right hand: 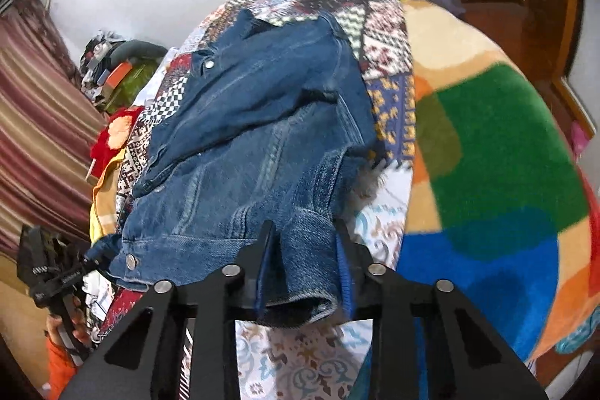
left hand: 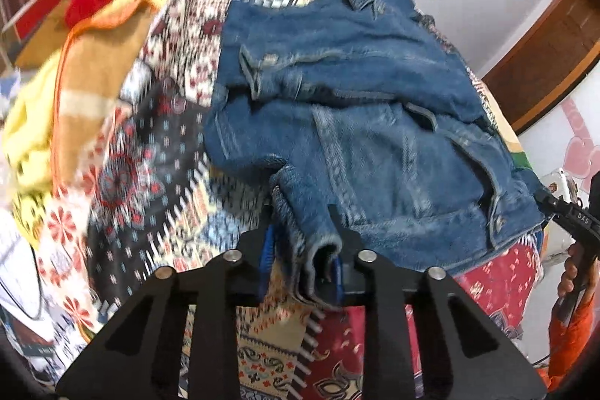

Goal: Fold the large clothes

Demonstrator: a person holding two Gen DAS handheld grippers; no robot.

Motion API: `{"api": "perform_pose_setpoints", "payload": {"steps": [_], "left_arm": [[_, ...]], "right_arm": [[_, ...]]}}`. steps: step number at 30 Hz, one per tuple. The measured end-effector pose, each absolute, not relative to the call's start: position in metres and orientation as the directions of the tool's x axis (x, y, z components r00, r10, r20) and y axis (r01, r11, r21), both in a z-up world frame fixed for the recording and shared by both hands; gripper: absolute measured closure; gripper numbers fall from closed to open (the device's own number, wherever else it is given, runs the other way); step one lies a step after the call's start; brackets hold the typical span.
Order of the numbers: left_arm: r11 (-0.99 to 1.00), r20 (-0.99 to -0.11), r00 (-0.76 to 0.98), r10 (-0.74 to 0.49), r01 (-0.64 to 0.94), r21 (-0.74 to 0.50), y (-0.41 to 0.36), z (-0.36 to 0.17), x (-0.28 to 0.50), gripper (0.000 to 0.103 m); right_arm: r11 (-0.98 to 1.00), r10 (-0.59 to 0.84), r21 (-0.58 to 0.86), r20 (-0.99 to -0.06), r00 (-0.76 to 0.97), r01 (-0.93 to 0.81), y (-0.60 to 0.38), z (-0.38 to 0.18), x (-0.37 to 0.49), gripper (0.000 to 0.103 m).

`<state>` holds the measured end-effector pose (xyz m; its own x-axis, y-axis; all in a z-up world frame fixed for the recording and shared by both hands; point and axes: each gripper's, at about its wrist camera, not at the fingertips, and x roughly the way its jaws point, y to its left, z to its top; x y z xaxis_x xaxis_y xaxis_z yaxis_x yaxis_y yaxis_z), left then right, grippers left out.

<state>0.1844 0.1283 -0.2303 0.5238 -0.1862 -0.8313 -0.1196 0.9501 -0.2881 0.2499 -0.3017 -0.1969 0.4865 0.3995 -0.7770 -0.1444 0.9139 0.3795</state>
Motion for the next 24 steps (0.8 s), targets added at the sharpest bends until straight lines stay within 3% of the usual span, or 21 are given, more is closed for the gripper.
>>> {"api": "perform_pose_setpoints", "payload": {"steps": [11,15,24], "left_arm": [[0.976,-0.731,0.668,-0.139,-0.033,-0.216,0.13,-0.159,0.25,0.081],[0.985,-0.699,0.707,-0.108,-0.018,-0.17,0.129,-0.143,0.281,0.087],[0.981,-0.725,0.684,-0.08,-0.075,-0.179,0.16,-0.147,0.374,0.094]], "right_arm": [[0.901,0.432,0.319,-0.717,0.547,-0.294,-0.275,-0.143,0.309,0.087],[0.907,0.419,0.281,-0.683,0.599,-0.314,-0.264,-0.121,0.341,0.087],[0.924,0.378,0.226,-0.658,0.651,-0.308,-0.24,-0.1,0.442,0.088]]}}
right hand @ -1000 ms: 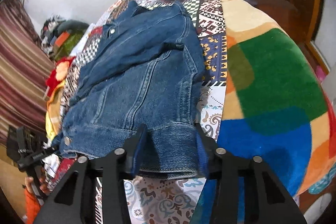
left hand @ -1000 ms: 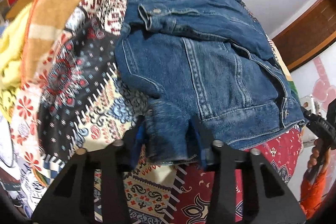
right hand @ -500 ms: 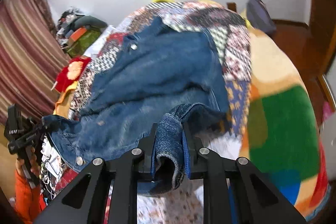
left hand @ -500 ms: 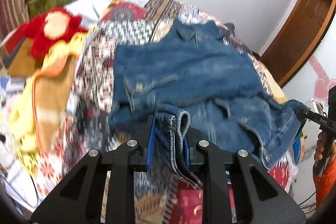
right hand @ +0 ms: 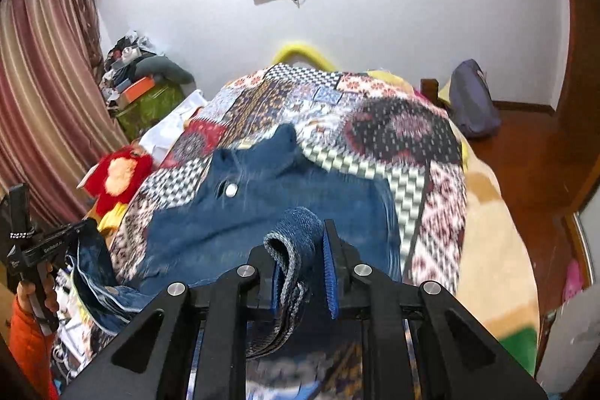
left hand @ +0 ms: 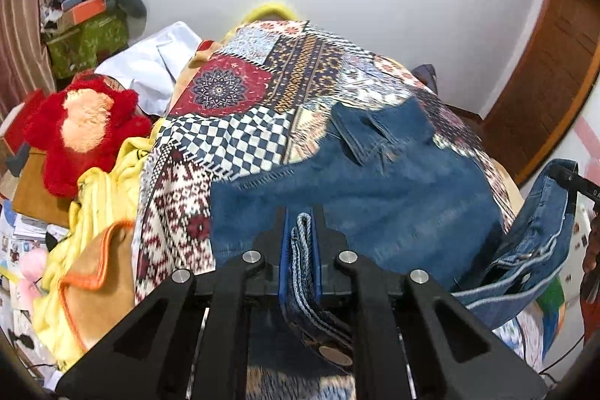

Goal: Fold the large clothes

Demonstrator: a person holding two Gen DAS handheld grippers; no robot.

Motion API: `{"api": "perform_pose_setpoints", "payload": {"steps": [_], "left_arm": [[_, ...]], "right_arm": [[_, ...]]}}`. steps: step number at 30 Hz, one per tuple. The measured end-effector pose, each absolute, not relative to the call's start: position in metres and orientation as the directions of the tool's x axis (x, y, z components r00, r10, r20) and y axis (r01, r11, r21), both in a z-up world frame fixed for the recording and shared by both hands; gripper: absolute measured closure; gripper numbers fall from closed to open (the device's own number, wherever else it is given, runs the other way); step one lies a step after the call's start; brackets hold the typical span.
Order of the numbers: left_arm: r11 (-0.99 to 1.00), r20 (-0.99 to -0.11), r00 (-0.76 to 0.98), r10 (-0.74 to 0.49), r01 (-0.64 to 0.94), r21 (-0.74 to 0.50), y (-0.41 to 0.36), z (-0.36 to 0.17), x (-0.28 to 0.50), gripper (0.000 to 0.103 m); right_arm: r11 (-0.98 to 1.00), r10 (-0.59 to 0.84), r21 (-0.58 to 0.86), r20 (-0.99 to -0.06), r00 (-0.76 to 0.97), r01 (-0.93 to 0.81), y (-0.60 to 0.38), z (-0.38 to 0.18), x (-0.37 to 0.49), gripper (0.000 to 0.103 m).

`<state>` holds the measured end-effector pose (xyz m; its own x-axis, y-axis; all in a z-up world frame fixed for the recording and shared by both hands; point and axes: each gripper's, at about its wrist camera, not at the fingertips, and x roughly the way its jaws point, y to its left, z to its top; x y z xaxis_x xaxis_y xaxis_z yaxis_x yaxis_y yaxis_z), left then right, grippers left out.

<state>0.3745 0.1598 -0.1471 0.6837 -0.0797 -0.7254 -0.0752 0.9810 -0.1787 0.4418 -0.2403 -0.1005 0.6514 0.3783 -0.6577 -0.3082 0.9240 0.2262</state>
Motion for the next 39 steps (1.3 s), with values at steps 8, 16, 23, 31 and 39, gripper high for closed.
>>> {"api": "perform_pose_setpoints", "payload": {"steps": [8,16,23,31,39], "left_arm": [[0.973,-0.779,0.626,-0.042,-0.152,-0.174,0.201,-0.177,0.46,0.095],[0.97,-0.81,0.585,0.051,-0.223,-0.1,0.216,-0.207,0.532,0.103],[0.984,-0.834,0.55,0.053,-0.173,-0.051,0.209,-0.231,0.531,0.101],[0.987,-0.84,0.542,-0.01,-0.129,-0.095,0.202,-0.223,0.499,0.028],[0.937,-0.903,0.361,-0.232,-0.166,-0.307,0.193,-0.284,0.486,0.028]], "right_arm": [[0.95,0.309,0.19,-0.695,0.649,-0.249,-0.212,-0.128,0.549,0.088],[0.965,0.26,0.192,-0.793,0.551,-0.178,-0.188,-0.201,0.635,0.087],[0.978,0.205,0.189,-0.818,0.538,-0.086,-0.221,-0.232,0.658,0.087],[0.987,0.159,0.144,-0.794,0.587,-0.072,-0.276,-0.186,0.628,0.087],[0.964,0.242,0.133,-0.795,0.557,-0.229,-0.262,-0.168,0.555,0.087]]}}
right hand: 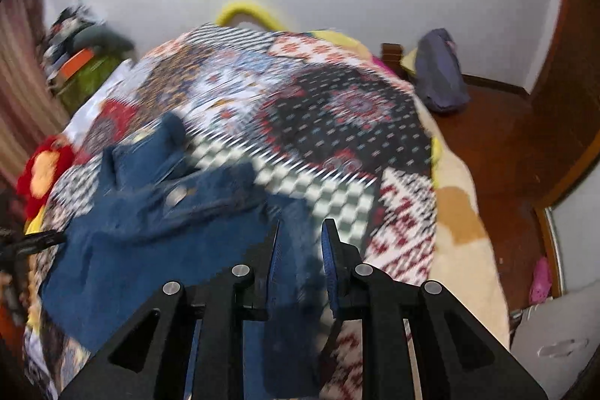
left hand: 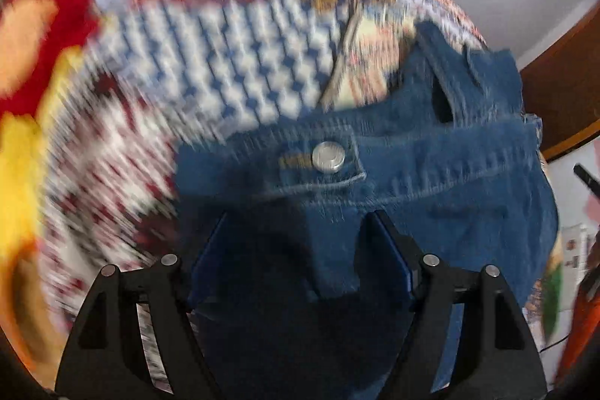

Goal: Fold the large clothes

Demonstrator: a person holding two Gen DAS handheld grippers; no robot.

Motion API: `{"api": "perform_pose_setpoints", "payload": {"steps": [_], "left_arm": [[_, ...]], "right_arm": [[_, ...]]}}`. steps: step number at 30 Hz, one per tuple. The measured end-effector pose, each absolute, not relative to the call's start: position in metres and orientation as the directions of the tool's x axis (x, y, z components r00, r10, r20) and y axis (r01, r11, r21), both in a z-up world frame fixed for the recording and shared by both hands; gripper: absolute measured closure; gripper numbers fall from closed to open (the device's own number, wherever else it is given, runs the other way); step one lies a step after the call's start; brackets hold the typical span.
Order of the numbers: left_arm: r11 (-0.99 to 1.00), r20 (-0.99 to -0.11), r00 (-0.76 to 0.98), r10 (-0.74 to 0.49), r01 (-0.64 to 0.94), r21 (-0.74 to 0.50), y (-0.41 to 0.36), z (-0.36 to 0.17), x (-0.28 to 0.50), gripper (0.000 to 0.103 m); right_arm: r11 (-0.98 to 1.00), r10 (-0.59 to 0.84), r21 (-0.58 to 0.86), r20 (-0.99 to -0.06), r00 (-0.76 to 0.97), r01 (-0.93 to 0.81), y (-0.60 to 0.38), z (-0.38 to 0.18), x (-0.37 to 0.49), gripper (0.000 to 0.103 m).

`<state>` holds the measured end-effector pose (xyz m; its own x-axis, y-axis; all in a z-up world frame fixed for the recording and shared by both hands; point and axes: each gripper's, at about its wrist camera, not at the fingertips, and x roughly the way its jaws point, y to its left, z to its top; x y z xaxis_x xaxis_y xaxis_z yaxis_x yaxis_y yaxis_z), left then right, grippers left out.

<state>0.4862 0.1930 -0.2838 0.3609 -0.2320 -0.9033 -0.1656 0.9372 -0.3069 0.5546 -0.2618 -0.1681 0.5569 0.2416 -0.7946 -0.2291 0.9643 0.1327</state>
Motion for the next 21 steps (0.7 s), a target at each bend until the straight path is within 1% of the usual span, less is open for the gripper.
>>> {"api": "perform_pose_setpoints", "payload": {"steps": [2,4,5,6,7,10,12,17,21], "left_arm": [[0.914,-0.906,0.327,-0.269,-0.21,-0.347,0.189,-0.301,0.49,0.028],[0.896,-0.901,0.332,-0.28,-0.245,-0.369,0.189,-0.308,0.495,0.025],[0.891,-0.899,0.334,-0.282,-0.258,-0.375,0.19,-0.308,0.497,0.025],[0.885,-0.897,0.339,-0.284,-0.267,-0.381,0.191,-0.308,0.498,0.027],[0.888,-0.895,0.349,-0.276,-0.264,-0.376,0.191,-0.305,0.497,0.039],[0.923,-0.89,0.408,-0.201,-0.226,-0.312,0.187,-0.283,0.491,0.067],[0.936,-0.862,0.478,-0.167,-0.197,-0.291,0.184,-0.259,0.483,0.079],[0.949,-0.81,0.566,-0.154,-0.143,-0.281,0.186,-0.209,0.477,0.082],[0.956,-0.793,0.595,-0.129,-0.139,-0.26,0.193,-0.197,0.486,0.082]], "right_arm": [[0.955,0.272,0.155,-0.793,0.545,-0.251,-0.256,-0.169,0.542,0.087],[0.946,0.303,0.183,-0.799,0.52,-0.269,-0.248,-0.174,0.53,0.087],[0.942,0.313,0.192,-0.805,0.504,-0.276,-0.243,-0.177,0.525,0.087],[0.937,0.324,0.201,-0.809,0.491,-0.286,-0.237,-0.18,0.522,0.087],[0.933,0.332,0.207,-0.812,0.48,-0.295,-0.234,-0.182,0.52,0.087],[0.925,0.336,0.202,-0.83,0.445,-0.323,-0.217,-0.189,0.514,0.087],[0.918,0.333,0.184,-0.84,0.428,-0.352,-0.205,-0.192,0.512,0.087],[0.886,0.373,0.189,-0.834,0.407,-0.423,-0.165,-0.187,0.51,0.087],[0.846,0.418,0.195,-0.82,0.391,-0.497,-0.125,-0.184,0.508,0.087]]}}
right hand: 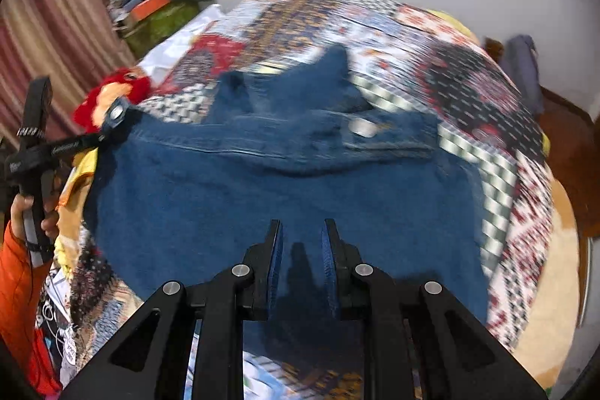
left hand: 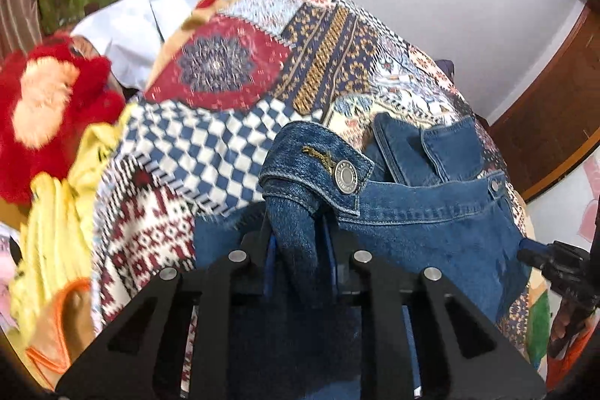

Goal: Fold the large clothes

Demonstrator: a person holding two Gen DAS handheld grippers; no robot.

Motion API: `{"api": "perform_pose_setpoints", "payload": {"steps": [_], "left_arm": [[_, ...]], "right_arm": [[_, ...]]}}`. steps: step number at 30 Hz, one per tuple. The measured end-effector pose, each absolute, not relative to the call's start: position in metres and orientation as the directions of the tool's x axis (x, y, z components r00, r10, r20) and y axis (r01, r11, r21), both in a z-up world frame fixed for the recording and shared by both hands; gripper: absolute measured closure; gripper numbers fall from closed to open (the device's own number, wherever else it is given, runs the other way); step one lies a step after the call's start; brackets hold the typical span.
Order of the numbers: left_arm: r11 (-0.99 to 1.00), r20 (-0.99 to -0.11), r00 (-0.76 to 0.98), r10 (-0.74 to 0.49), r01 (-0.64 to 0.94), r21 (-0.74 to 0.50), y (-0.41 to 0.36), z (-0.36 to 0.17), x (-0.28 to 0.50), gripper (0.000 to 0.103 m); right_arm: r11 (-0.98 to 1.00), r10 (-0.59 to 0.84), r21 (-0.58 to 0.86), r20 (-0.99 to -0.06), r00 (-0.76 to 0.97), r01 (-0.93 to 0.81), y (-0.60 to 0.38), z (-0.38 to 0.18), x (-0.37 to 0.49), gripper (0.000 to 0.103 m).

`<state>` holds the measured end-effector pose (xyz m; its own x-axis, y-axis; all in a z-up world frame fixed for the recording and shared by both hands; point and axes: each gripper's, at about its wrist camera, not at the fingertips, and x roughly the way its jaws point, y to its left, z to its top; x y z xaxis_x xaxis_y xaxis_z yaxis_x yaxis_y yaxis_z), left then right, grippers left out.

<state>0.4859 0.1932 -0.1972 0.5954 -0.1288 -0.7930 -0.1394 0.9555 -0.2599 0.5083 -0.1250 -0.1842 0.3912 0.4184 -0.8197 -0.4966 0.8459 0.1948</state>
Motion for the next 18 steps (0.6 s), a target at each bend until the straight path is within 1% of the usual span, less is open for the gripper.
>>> {"api": "perform_pose_setpoints", "payload": {"steps": [2,5,8,10,11,13,14,16,18], "left_arm": [[0.958,-0.802,0.585,-0.115,-0.147,-0.245,0.193,-0.205,0.494,0.082],[0.955,-0.836,0.535,-0.122,-0.167,-0.246,0.2,-0.231,0.502,0.081],[0.954,-0.87,0.478,-0.125,-0.183,-0.238,0.204,-0.264,0.507,0.07],[0.959,-0.88,0.463,-0.102,-0.19,-0.211,0.205,-0.277,0.506,0.054],[0.962,-0.883,0.459,-0.099,-0.184,-0.203,0.205,-0.283,0.506,0.052],[0.964,-0.88,0.462,-0.108,-0.169,-0.207,0.206,-0.284,0.503,0.05],[0.965,-0.88,0.462,-0.109,-0.164,-0.206,0.206,-0.282,0.5,0.05],[0.969,-0.885,0.455,-0.099,-0.159,-0.19,0.206,-0.278,0.497,0.049],[0.98,-0.885,0.461,-0.06,-0.139,-0.139,0.202,-0.268,0.489,0.048]], "right_arm": [[0.826,0.427,0.185,-0.822,0.378,-0.532,-0.103,-0.189,0.507,0.087],[0.811,0.394,0.13,-0.842,0.368,-0.571,-0.072,-0.205,0.506,0.087],[0.8,0.328,0.06,-0.876,0.353,-0.597,-0.052,-0.229,0.506,0.087],[0.791,0.316,0.037,-0.879,0.356,-0.611,-0.051,-0.24,0.506,0.087],[0.784,0.329,0.04,-0.873,0.361,-0.619,-0.053,-0.242,0.506,0.087],[0.772,0.349,0.049,-0.867,0.357,-0.634,-0.062,-0.243,0.506,0.087],[0.764,0.336,0.034,-0.874,0.352,-0.644,-0.066,-0.244,0.506,0.086],[0.775,0.251,-0.058,-0.886,0.391,-0.629,-0.076,-0.247,0.507,0.086],[0.777,0.258,-0.05,-0.883,0.391,-0.627,-0.089,-0.247,0.508,0.086]]}}
